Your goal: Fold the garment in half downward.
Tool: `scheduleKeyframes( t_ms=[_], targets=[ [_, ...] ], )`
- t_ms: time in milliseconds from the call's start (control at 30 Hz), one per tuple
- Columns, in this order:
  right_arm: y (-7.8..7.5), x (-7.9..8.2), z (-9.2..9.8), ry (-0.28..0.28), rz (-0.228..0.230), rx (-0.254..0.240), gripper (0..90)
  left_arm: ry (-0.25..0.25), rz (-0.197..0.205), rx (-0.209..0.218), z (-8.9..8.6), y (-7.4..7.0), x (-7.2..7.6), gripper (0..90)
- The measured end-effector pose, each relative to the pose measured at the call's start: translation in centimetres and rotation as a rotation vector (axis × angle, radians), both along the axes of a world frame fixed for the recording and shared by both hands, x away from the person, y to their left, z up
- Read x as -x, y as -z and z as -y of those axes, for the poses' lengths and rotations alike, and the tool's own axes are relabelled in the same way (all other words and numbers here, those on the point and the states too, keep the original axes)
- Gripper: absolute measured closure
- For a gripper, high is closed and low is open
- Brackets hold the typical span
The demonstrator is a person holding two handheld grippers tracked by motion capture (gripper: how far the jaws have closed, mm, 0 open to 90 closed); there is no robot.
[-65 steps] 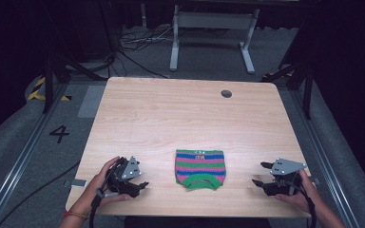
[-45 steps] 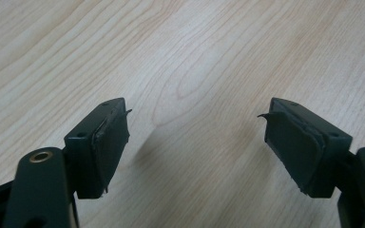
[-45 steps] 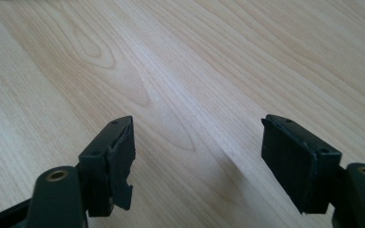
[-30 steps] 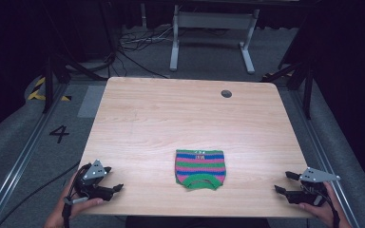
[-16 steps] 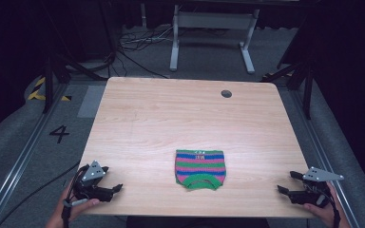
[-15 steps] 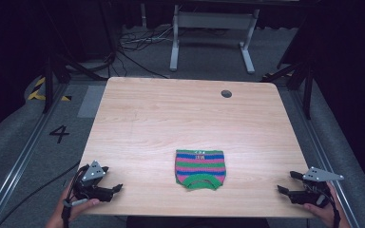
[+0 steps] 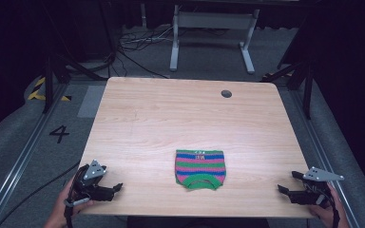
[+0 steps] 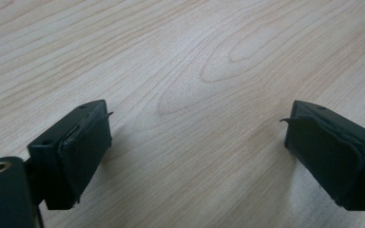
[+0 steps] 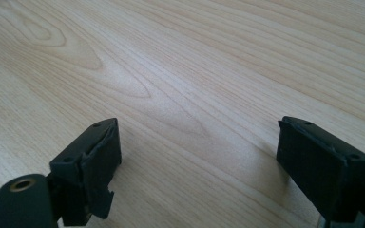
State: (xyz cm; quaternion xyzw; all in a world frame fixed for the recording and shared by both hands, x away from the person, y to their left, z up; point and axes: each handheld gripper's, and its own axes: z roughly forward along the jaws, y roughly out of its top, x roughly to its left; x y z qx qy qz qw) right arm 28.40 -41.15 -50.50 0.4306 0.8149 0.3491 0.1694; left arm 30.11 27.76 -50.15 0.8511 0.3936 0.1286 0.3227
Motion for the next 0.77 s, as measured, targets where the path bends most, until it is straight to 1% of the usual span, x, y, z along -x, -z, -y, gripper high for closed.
scheduleKeyframes(
  t_ms=[67,233,433,467,533,567,600,667,700,767],
  targets=[
    [0.00,0.00,0.00,0.000,0.000,0.000,15.2,-0.015,0.000,-0.005,0.06,0.05,-0.06,5.1],
    [0.00,0.00,0.00,0.000,0.000,0.000,15.2,-0.028,-0.012,-0.015,0.11,0.08,-0.29,0.4],
    [0.00,0.00,0.00,0.000,0.000,0.000,15.2,-0.029,-0.014,-0.013,0.12,0.08,-0.30,0.0],
    [0.00,0.00,0.00,0.000,0.000,0.000,15.2,-0.029,-0.020,-0.008,0.14,0.10,-0.27,0.0],
    [0.00,0.00,0.00,0.000,0.000,0.000,15.1,-0.029,-0.013,-0.013,0.12,0.08,-0.30,0.0],
    [0.00,0.00,0.00,0.000,0.000,0.000,15.1,-0.029,-0.020,-0.008,0.14,0.10,-0.27,0.0],
    [0.00,0.00,0.00,0.000,0.000,0.000,15.1,-0.029,-0.014,-0.013,0.12,0.09,-0.30,0.0],
    [0.00,0.00,0.00,0.000,0.000,0.000,15.2,-0.029,-0.014,-0.013,0.12,0.08,-0.30,0.0],
    [0.00,0.00,0.00,0.000,0.000,0.000,15.2,-0.029,-0.020,-0.008,0.14,0.10,-0.27,0.0],
    [0.00,0.00,0.00,0.000,0.000,0.000,15.2,-0.029,-0.020,-0.008,0.14,0.10,-0.27,0.0]
  ],
)
